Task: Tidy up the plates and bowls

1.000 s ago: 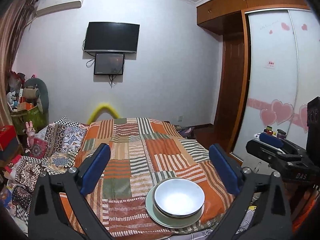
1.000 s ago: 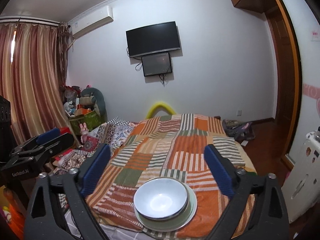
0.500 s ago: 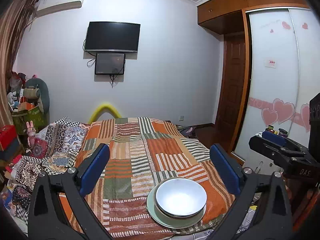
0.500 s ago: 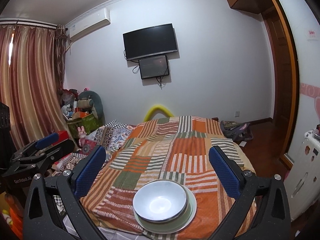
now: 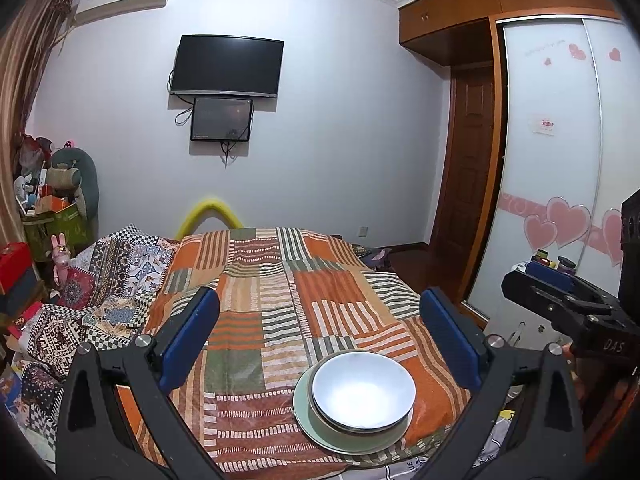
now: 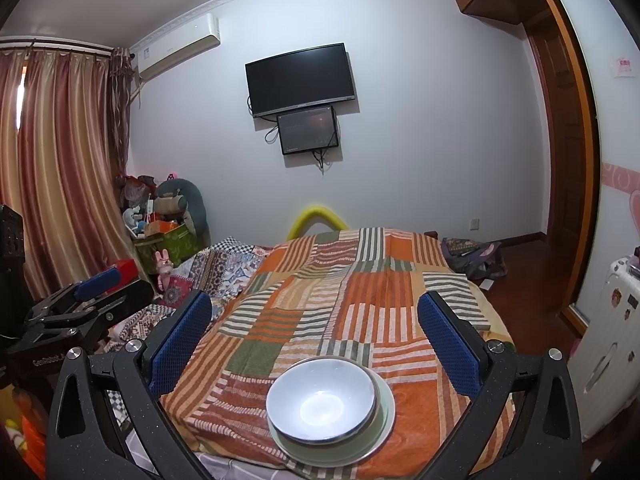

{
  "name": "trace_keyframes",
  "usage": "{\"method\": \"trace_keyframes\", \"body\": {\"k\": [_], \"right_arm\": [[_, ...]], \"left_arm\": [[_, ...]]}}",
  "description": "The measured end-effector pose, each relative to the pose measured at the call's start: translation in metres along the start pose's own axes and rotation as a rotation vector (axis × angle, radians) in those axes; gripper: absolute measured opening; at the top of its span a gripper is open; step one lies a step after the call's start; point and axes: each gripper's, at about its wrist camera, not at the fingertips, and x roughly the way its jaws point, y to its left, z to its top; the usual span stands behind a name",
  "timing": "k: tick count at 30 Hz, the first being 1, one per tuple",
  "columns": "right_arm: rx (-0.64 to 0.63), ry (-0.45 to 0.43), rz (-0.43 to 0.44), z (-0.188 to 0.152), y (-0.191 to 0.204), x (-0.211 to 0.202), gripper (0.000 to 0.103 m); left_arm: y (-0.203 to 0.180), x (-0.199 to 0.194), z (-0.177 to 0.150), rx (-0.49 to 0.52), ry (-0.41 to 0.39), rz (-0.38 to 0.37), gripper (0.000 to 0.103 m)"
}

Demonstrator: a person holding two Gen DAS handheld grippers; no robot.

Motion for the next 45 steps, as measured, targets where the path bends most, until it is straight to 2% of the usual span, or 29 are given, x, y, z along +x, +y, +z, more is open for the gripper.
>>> {"method": "trace_keyframes", "body": {"k": [25,45], "right_arm": [[-0.010,0.000,0.009,0.0007,0.0022,-0.0012,0.103],[-0.016,0.000,0.009,-0.0011,0.0044,-0.0024,0.103]], "left_arm": [[-0.0018,-0.0006,0.0001,0.002,-0.004,0.005,0.102],[-0.0028,-0.0002,0.0013,0.009,-0.003,-0.021,0.102]]}}
